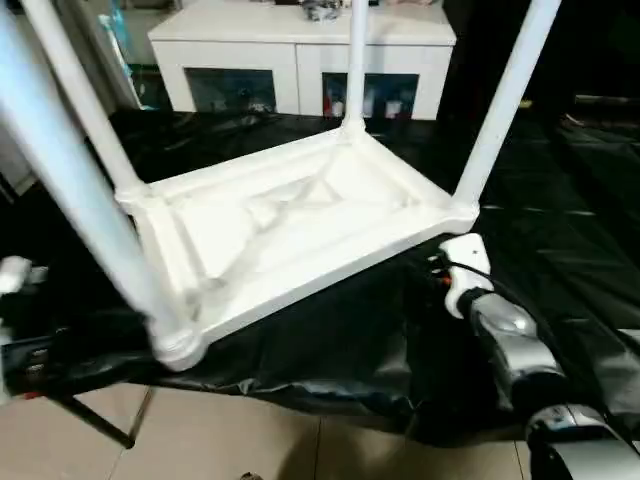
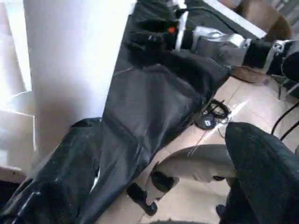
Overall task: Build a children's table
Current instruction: Rotate table base
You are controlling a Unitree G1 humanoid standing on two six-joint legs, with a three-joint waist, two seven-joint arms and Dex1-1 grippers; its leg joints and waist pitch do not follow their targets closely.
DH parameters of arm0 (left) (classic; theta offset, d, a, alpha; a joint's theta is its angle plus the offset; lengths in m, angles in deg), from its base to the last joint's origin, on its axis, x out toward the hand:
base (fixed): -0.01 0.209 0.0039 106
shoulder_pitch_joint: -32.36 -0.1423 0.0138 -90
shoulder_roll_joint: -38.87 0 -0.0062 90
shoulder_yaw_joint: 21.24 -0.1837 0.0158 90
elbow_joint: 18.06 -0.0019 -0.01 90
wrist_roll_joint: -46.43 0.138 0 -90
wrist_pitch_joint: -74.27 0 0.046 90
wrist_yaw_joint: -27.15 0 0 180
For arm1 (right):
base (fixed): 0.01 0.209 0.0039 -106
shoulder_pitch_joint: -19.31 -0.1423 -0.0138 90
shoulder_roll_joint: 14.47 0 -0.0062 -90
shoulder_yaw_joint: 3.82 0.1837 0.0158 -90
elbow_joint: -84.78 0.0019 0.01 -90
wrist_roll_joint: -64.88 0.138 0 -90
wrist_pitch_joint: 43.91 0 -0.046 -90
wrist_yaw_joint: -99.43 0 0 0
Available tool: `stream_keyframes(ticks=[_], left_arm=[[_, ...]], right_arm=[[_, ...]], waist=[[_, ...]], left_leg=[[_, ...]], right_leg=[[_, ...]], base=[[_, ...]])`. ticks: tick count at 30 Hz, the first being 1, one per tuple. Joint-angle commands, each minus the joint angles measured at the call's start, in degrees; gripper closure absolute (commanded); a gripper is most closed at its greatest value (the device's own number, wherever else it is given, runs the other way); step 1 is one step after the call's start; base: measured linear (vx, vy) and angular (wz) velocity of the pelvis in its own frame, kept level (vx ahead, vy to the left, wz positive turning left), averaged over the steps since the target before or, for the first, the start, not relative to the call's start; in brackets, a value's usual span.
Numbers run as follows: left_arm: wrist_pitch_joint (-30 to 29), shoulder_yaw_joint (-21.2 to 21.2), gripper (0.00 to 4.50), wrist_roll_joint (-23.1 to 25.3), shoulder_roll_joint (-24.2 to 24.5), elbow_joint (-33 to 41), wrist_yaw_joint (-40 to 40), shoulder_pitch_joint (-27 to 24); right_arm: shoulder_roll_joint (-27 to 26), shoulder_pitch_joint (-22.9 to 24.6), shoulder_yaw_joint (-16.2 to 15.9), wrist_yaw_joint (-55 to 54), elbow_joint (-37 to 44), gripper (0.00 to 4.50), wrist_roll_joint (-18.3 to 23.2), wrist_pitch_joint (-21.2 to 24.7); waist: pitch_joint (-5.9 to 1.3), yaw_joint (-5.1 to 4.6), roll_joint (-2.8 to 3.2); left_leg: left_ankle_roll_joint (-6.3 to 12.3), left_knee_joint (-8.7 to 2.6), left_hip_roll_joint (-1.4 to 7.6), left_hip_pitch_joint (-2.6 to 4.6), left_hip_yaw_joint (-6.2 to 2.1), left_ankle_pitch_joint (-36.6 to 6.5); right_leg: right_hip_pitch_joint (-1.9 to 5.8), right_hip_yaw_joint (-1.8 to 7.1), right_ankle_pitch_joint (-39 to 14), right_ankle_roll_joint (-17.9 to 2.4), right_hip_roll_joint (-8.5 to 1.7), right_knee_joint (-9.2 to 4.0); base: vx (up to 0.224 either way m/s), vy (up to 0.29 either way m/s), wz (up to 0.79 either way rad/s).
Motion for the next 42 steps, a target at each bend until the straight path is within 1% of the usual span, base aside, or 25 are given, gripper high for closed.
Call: stream_keyframes(ticks=[1, 5, 7, 8, 9, 10, 12, 13, 14, 16, 17, 18, 20, 22, 23, 24, 25, 27, 28, 30, 34, 36, 38, 41, 42], left_arm=[[0.46, -2.54, 0.03, 1.63, -1.50, 0.83, -3.00, 1.84], [1.61, -5.73, 0.03, 3.08, -5.40, 0.85, -6.66, 5.00], [1.48, -6.83, 0.03, 2.15, -6.89, 2.10, -6.93, 5.78], [0.86, -7.51, 0.03, 0.64, -8.65, 3.63, -7.27, 6.62], [0.86, -7.51, 0.03, 0.64, -8.65, 3.63, -7.27, 6.62], [-0.02, -8.42, 0.03, -1.20, -10.99, 5.12, -7.73, 7.97], [-0.53, -9.60, 0.03, -2.10, -13.10, 5.81, -8.48, 9.57], [-0.53, -9.66, 0.03, -2.08, -13.15, 5.81, -8.51, 9.62], [-0.57, -10.44, 0.03, -1.80, -13.82, 5.72, -8.93, 10.31], [-0.31, -12.39, 0.03, 0.87, -13.51, 4.43, -9.48, 10.87], [-0.22, -13.01, 0.03, 1.75, -13.07, 3.95, -9.61, 10.85], [-0.60, -13.07, 0.03, 1.93, -11.95, 3.94, -9.07, 9.93], [-1.75, -12.59, 0.03, 1.64, -9.78, 4.53, -7.90, 7.68], [-2.38, -11.79, 0.03, 1.64, -7.96, 5.05, -7.16, 5.57], [-2.56, -11.27, 0.03, 1.53, -7.25, 5.18, -7.04, 4.75], [-2.68, -10.93, 0.03, 1.44, -6.76, 5.24, -6.96, 4.21], [-2.82, -10.32, 0.03, 1.48, -5.89, 4.99, -6.85, 3.40], [-3.09, -7.91, 0.03, 1.40, -3.85, 4.27, -6.45, 1.37], [-2.57, -6.06, 0.03, 1.41, -2.82, 3.14, -5.99, 0.52], [-2.31, -5.04, 0.03, 1.49, -2.41, 2.40, -6.04, 0.30], [-1.51, -1.99, 0.03, 0.79, -0.67, 0.85, -6.24, -0.24], [-1.64, -0.82, 0.03, 0.11, -0.46, 0.79, -6.34, -0.03], [-0.52, -0.32, 0.03, 0.13, -1.11, 0.49, -7.09, 0.92], [1.34, -1.16, 0.03, 0.80, -3.21, 0.32, -8.68, 3.49], [1.69, -1.85, 0.03, 0.68, -4.40, 0.45, -9.13, 4.82]], right_arm=[[-0.70, -0.92, -0.66, -0.66, -1.09, 0.57, -0.63, -0.89], [-2.31, -1.74, -0.93, -1.01, -2.27, 0.57, -0.44, -1.51], [-2.90, -2.25, -1.08, -1.12, -2.99, 0.57, -0.71, -1.90], [-3.47, -2.49, -1.21, -0.52, -3.25, 0.57, -0.81, -2.38], [-3.47, -2.49, -1.21, -0.52, -3.25, 0.57, -0.81, -2.38], [-4.01, -2.55, -1.50, 0.31, -3.20, 0.57, -0.82, -2.77], [-4.42, -2.64, -1.63, 0.96, -3.23, 0.57, -0.71, -3.02], [-4.43, -2.65, -1.63, 0.96, -3.25, 0.57, -0.72, -3.02], [-4.56, -2.71, -1.71, 0.95, -3.40, 0.57, -0.73, -3.12], [-4.53, -2.78, -2.14, 1.09, -3.44, 0.57, -1.08, -3.30], [-4.51, -2.80, -2.27, 1.17, -3.44, 0.57, -1.25, -3.47], [-4.27, -2.73, -2.37, 1.27, -3.31, 0.57, -1.44, -3.67], [-3.76, -2.64, -2.37, 1.47, -3.44, 0.57, -1.55, -4.18], [-3.33, -2.51, -2.09, 1.79, -3.53, 0.57, -1.65, -4.70], [-3.24, -2.46, -1.81, 2.12, -3.39, 0.57, -1.47, -4.85], [-3.19, -2.43, -1.63, 2.35, -3.29, 0.57, -1.33, -4.94], [-3.16, -2.41, -1.34, 2.88, -3.16, 0.57, -0.84, -5.20], [-3.23, -2.48, -0.56, 4.42, -2.93, 0.57, 0.59, -5.89], [-3.14, -2.67, -0.85, 5.13, -2.96, 0.57, 0.60, -6.21], [-3.10, -2.77, -1.04, 5.16, -3.02, 0.57, 0.45, -6.33], [-3.38, -3.31, -1.14, 5.39, -3.45, 0.57, 0.60, -6.91], [-3.72, -3.50, -0.81, 6.42, -3.47, 0.57, 1.13, -7.11], [-3.69, -3.76, -1.11, 6.52, -3.82, 0.57, 0.43, -7.08], [-3.61, -4.31, -1.55, 5.89, -4.85, 0.57, -0.51, -7.26], [-3.71, -4.70, -1.56, 5.37, -5.34, 0.57, -0.71, -7.16]], waist=[[-2.81, -0.43, 0.61], [-2.67, -0.12, 0.66], [-2.65, -0.28, 0.65], [-2.72, -0.28, 0.62], [-2.68, -0.36, 0.31], [-2.63, -0.40, 0.53], [-2.63, -0.35, 0.43], [-2.61, -0.37, 0.43], [-2.63, -0.39, 0.07], [-2.62, -0.57, -0.02], [-2.63, -0.85, 0.18], [-2.63, -0.91, 0.15], [-2.72, -1.41, 0.06], [-2.71, -1.82, 0.07], [-2.78, -1.98, 0.28], [-2.79, -2.16, 0.12], [-2.79, -2.20, 0.16], [-2.89, -2.32, 0.09], [-2.93, -2.52, -0.10], [-2.93, -2.45, -0.01], [-3.12, -2.27, 0.22], [-3.17, -2.08, 0.35], [-3.12, -1.94, 0.36], [-3.11, -1.48, 0.31], [-3.01, -1.36, 0.31]], left_leg=[[-2.05, -4.92, 0.66, 1.53, -0.45, -26.52], [-2.74, -4.88, 0.57, 2.07, -0.54, -28.81], [-2.90, -5.08, 0.54, 1.59, -0.82, -28.77], [-3.01, -5.12, 0.58, 1.64, -0.89, -28.78], [-2.95, -5.06, 0.59, 1.71, -0.79, -28.92], [-3.02, -5.03, 0.55, 1.85, -0.78, -29.57], [-3.05, -5.07, 0.56, 1.75, -0.86, -29.65], [-3.04, -5.10, 0.55, 1.69, -0.89, -29.68], [-2.87, -5.07, 0.47, 1.60, -0.89, -29.28], [-2.72, -5.04, 0.38, 1.48, -0.92, -28.58], [-2.73, -4.96, 0.33, 1.54, -0.87, -28.34], [-2.73, -4.98, 0.34, 1.49, -0.91, -28.26], [-2.60, -5.00, 0.28, 1.10, -1.02, -27.66], [-2.24, -5.02, 0.30, 0.99, -1.02, -27.13], [-2.16, -5.02, 0.39, 0.99, -0.98, -26.76], [-2.02, -4.96, 0.39, 1.07, -0.87, -26.75], [-1.92, -4.93, 0.39, 1.13, -0.83, -26.72], [-1.35, -4.85, 0.38, 0.90, -0.78, -26.00], [-0.91, -4.91, 0.39, 0.65, -0.81, -24.64], [-0.59, -4.73, 0.46, 0.95, -0.58, -23.83], [-0.09, -4.68, 0.50, 0.77, -0.47, -21.36], [0.17, -4.63, 0.65, 0.93, -0.35, -20.76], [0.21, -4.66, 0.66, 0.93, -0.31, -21.14], [-0.08, -4.53, 0.68, 1.25, -0.15, -21.46], [-0.36, -4.64, 0.66, 1.11, -0.19, -21.79]], right_leg=[[0.93, 1.21, -22.43, -11.35, -1.22, -4.32], [0.51, 1.22, -25.98, -10.15, -1.25, -4.88], [0.92, 1.12, -27.11, -9.44, -1.40, -4.79], [0.90, 1.08, -27.35, -9.17, -1.41, -4.87], [0.74, 1.13, -27.49, -9.11, -1.35, -4.99], [0.63, 1.10, -27.88, -9.09, -1.25, -5.02], [0.72, 1.07, -27.49, -9.29, -1.27, -5.00], [0.78, 1.04, -27.49, -9.22, -1.24, -4.98], [0.82, 1.06, -27.68, -8.96, -1.30, -4.95], [0.89, 1.06, -28.31, -8.32, -1.33, -5.06], [0.77, 1.09, -28.40, -8.18, -1.29, -5.21], [0.80, 1.09, -28.35, -8.19, -1.30, -5.17], [1.04, 1.02, -27.68, -8.35, -1.34, -4.92], [1.10, 0.97, -27.09, -8.64, -1.19, -4.83], [1.03, 1.00, -25.64, -9.12, -1.13, -4.72], [0.96, 1.02, -24.45, -9.75, -1.02, -4.68], [0.94, 1.06, -23.94, -10.08, -1.01, -4.62], [1.13, 1.09, -22.26, -10.98, -1.09, -4.38], [1.48, 0.97, -21.32, -11.32, -1.03, -4.22], [1.17, 1.10, -19.46, -12.45, -0.94, -4.13], [1.54, 1.02, -15.44, -13.68, -0.88, -3.54], [1.55, 1.01, -13.75, -14.53, -0.90, -3.39], [1.56, 0.97, -13.76, -14.71, -0.88, -3.35], [1.45, 1.11, -14.38, -14.86, -1.04, -3.44], [1.58, 1.11, -15.33, -14.46, -1.09, -3.48]], base=[[0.000, 0.000, 0.00], [0.000, 0.000, 0.00], [0.000, 0.000, 0.00], [0.000, 0.000, 0.00], [0.000, 0.000, 0.00], [0.000, 0.000, 0.00], [0.000, 0.000, 0.00], [0.000, 0.000, 0.00], [0.000, 0.000, 0.00], [0.000, 0.000, 0.00], [0.000, 0.000, 0.00], [0.000, 0.000, 0.00], [0.000, 0.000, 0.00], [0.000, 0.000, 0.00], [0.000, 0.000, 0.00], [0.000, 0.000, 0.00], [0.000, 0.000, 0.00], [0.000, 0.000, 0.00], [0.000, 0.000, 0.00], [0.000, 0.000, 0.00], [0.013, 0.001, 0.00], [0.000, 0.000, 0.00], [0.000, 0.000, 0.00], [0.000, 0.000, 0.00], [0.000, 0.000, 0.00]])
